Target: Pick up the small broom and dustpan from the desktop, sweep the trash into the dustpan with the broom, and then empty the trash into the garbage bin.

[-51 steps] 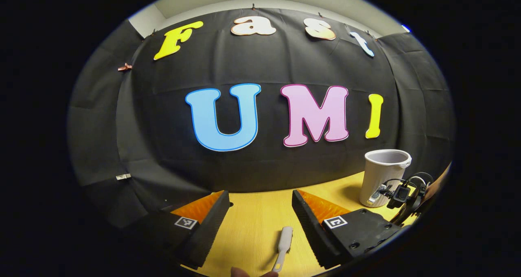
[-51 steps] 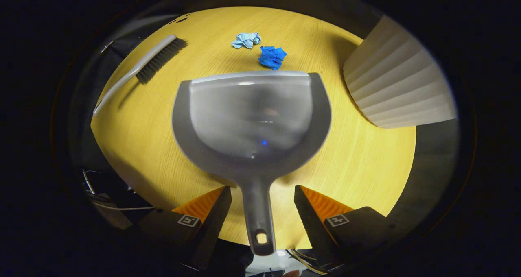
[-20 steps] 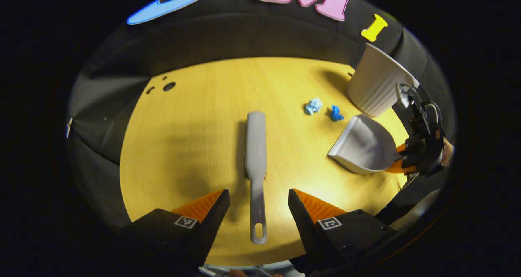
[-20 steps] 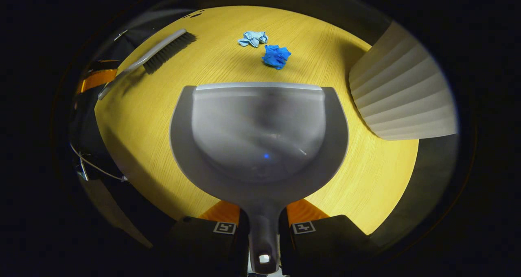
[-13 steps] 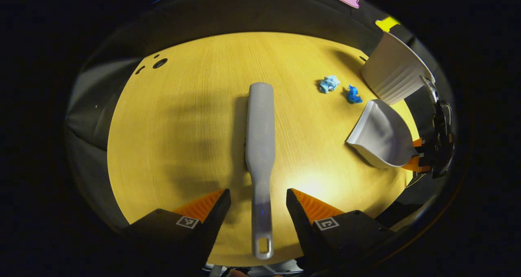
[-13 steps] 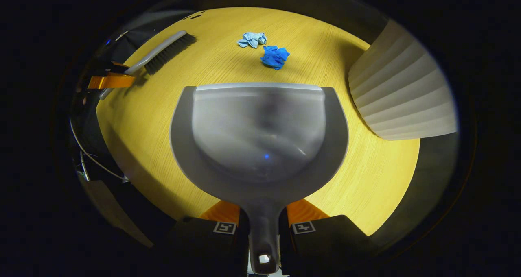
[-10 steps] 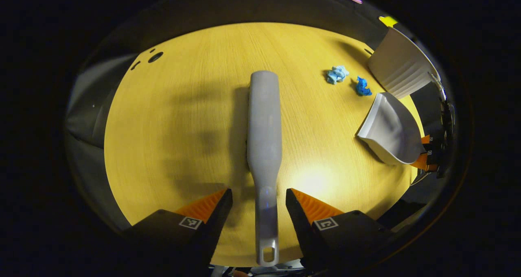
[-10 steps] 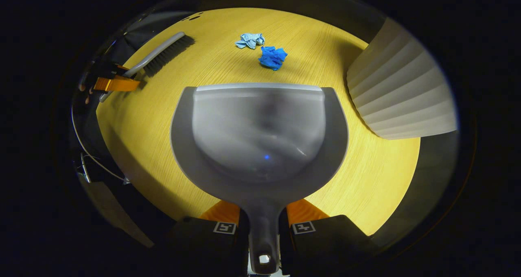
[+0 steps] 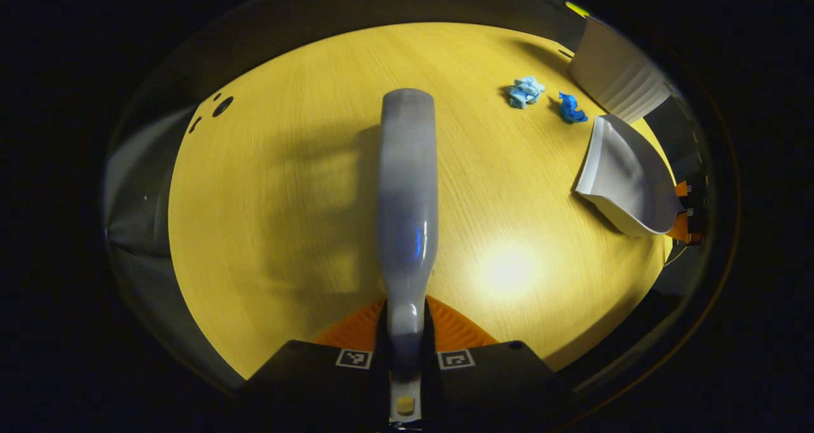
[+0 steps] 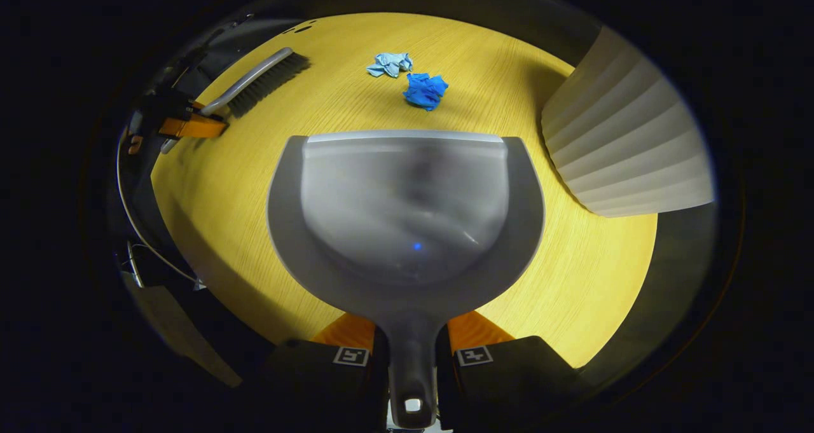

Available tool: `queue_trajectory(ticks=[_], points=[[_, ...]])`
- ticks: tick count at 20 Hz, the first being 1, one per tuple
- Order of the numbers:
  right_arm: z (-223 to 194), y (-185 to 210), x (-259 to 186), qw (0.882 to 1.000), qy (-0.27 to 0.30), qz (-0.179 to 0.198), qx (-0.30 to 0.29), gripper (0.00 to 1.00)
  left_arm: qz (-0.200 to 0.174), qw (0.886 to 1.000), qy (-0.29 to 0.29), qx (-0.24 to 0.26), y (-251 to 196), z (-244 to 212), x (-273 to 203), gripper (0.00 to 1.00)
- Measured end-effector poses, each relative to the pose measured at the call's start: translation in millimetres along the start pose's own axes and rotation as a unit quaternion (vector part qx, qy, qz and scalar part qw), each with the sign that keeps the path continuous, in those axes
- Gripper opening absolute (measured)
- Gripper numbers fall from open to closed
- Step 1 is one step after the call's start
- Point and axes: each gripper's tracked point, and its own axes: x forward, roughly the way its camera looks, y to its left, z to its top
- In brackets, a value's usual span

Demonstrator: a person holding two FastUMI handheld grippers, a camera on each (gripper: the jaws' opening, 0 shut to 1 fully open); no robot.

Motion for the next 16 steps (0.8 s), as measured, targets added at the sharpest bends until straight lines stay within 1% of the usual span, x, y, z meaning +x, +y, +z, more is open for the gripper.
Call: queue_trajectory(ticks=[3, 5, 9, 13, 16], points=[[-2, -2, 2, 1.0, 0.005, -0.006, -0.008, 0.35, -0.002, 1.0, -0.013, 0.019, -1, 23, 0, 0.22], [-3, -2, 1, 1.0, 0.007, -0.005, -0.01, 0.35, -0.015, 0.999, -0.028, 0.027, -10, 46, 2, 0.22], [-3, -2, -1, 1.0, 0.012, -0.002, -0.004, 0.35, -0.028, 0.994, -0.039, 0.093, -29, 85, 9, 0.22], [-2, -5, -2, 1.0, 0.016, -0.004, -0.006, 0.35, -0.037, 0.989, -0.045, 0.138, -55, 121, 22, 0.22], [-1, -5, -4, 1.0, 0.016, -0.004, -0.005, 0.35, -0.052, 0.984, -0.042, 0.168, -76, 135, 27, 0.22]])
